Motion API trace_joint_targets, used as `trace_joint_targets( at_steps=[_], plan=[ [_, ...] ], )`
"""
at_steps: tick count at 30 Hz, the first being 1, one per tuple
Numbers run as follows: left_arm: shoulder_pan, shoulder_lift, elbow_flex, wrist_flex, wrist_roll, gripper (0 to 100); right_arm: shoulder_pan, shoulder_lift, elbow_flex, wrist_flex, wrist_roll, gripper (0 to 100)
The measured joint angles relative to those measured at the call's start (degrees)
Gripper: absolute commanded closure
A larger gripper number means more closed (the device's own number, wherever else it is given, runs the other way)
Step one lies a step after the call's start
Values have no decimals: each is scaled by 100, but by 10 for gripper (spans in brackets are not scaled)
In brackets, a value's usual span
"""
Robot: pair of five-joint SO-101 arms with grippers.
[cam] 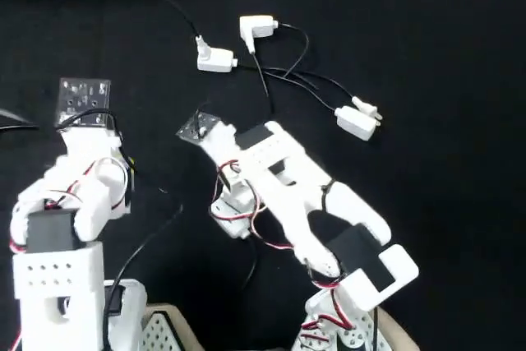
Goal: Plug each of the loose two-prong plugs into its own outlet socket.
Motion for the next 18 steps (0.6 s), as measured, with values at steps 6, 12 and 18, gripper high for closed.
trace_joint_targets(
  at_steps=[6, 12, 18],
  plan=[
    [-167, 202, 580, 0, 510, 971, -53, 0, -360, 554, 440, 766],
    [-167, 440, 589, -26, 1591, 971, -62, 0, -1020, 1046, 677, 766],
    [-167, 440, 1099, -440, 2558, 971, -264, 0, -1407, 1591, 818, 766]
  ],
)
